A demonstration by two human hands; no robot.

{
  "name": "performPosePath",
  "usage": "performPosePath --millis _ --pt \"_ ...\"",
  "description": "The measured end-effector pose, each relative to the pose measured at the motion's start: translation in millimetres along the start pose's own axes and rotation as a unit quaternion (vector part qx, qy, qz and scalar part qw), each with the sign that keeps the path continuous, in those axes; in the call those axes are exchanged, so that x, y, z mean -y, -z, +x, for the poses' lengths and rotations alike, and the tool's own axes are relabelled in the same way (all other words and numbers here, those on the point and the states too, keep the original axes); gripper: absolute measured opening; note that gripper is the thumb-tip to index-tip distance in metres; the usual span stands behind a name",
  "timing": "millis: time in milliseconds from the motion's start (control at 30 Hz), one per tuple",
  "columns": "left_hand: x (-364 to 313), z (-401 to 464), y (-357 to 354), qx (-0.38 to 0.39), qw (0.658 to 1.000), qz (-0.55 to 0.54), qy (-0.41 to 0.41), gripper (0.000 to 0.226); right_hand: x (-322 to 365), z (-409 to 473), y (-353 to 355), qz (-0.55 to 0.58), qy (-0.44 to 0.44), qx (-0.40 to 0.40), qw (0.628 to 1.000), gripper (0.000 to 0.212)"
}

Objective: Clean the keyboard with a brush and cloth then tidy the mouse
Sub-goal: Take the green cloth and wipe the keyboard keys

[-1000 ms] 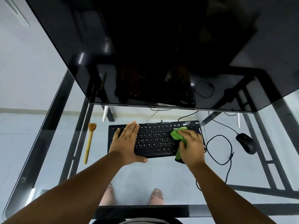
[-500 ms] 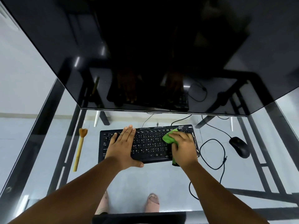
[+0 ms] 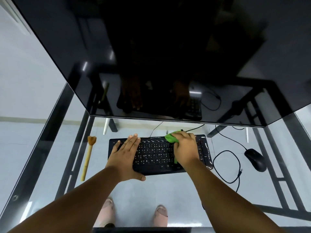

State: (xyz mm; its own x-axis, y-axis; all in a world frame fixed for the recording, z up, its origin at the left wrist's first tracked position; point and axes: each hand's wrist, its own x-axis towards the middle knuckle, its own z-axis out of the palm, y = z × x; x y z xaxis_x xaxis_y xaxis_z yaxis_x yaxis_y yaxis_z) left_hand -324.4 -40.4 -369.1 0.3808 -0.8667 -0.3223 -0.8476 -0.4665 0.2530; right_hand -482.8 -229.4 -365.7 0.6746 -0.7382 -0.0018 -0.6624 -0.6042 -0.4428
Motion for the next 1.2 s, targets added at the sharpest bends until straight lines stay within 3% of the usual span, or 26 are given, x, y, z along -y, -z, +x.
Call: performPosePath --millis 167,333,433,567,667,800,900,967,1067,1200 --pt "13.3 -3.6 4.3 0.000 1.000 -0.002 0.003 0.144 13.6 -7.9 -8.1 0.004 0.094 0.045 0.995 0.049" --pt "29.1 -8.4 6.7 -0.007 1.000 -0.021 0.002 0.144 0.0 -3.7 -1.2 -0.022 0.015 0.004 1.000 0.043" --pt "28.7 -7.8 5.7 -0.013 1.000 -0.025 0.008 0.144 28.1 7.3 -10.3 -0.049 -0.004 0.029 0.998 0.043" --pt "28.9 -8.9 6.6 -0.020 0.999 -0.035 0.023 0.147 58.0 6.6 -26.1 -0.010 0.085 0.069 0.994 0.048" --pt "29.2 -12.8 5.8 -0.026 0.998 -0.038 0.044 0.150 53.7 -1.6 -23.8 0.008 0.126 0.049 0.991 0.046" --pt "30.3 -16.9 3.1 -0.031 0.996 -0.042 0.067 0.151 33.0 2.9 -10.6 -0.036 0.012 0.013 0.999 0.038" --pt "31.9 -17.1 2.9 -0.030 0.996 -0.049 0.064 0.151 49.5 14.1 -15.2 -0.083 -0.033 0.059 0.994 0.038" --pt "32.7 -16.8 3.5 -0.031 0.996 -0.059 0.060 0.151 71.9 17.0 -24.6 -0.063 -0.008 0.090 0.994 0.045" --pt "40.1 -16.9 5.0 -0.018 0.997 -0.067 0.039 0.150 94.0 9.8 -40.0 -0.008 0.097 0.103 0.990 0.053" --pt "51.4 -17.2 5.9 0.002 0.998 -0.058 0.013 0.150 66.7 -2.7 -35.1 0.017 0.143 0.062 0.988 0.049"
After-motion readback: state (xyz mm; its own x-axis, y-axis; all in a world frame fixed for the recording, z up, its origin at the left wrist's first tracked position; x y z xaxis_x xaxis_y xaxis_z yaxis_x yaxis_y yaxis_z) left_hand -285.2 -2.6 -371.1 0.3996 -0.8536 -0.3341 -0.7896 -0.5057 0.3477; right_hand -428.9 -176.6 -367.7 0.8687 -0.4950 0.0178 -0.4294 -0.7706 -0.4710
